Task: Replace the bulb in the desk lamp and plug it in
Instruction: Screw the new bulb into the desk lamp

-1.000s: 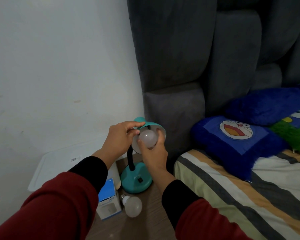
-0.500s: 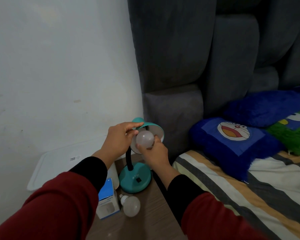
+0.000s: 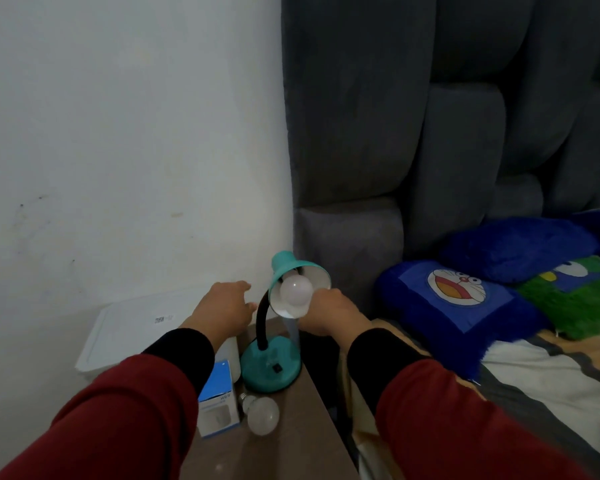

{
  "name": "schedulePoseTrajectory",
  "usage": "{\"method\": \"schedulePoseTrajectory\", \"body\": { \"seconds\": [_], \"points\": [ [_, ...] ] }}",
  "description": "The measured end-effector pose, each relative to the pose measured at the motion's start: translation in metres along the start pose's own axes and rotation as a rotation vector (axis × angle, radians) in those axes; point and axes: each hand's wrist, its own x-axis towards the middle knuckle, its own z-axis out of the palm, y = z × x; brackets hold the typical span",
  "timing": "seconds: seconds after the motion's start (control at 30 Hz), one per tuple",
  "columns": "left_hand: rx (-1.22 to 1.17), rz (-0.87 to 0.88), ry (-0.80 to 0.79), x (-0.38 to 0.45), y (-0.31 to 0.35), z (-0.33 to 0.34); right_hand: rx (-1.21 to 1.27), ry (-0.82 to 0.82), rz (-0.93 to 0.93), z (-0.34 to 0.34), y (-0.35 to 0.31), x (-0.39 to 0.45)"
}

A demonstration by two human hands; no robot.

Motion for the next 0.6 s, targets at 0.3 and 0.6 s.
{"method": "schedulePoseTrajectory", "body": {
  "seconds": [0.3, 0.6],
  "points": [
    [0.314, -0.124, -0.163, -0.035, -0.047, -0.028, -0.301, -0.172, -0.044, -0.015, -0.028, -0.023],
    [0.237, -0.366, -0.103, -0.086, -0.127, -0.076, -0.468, -0.154, -0.212, -0.027, -0.095, -0.036]
  ]
}}
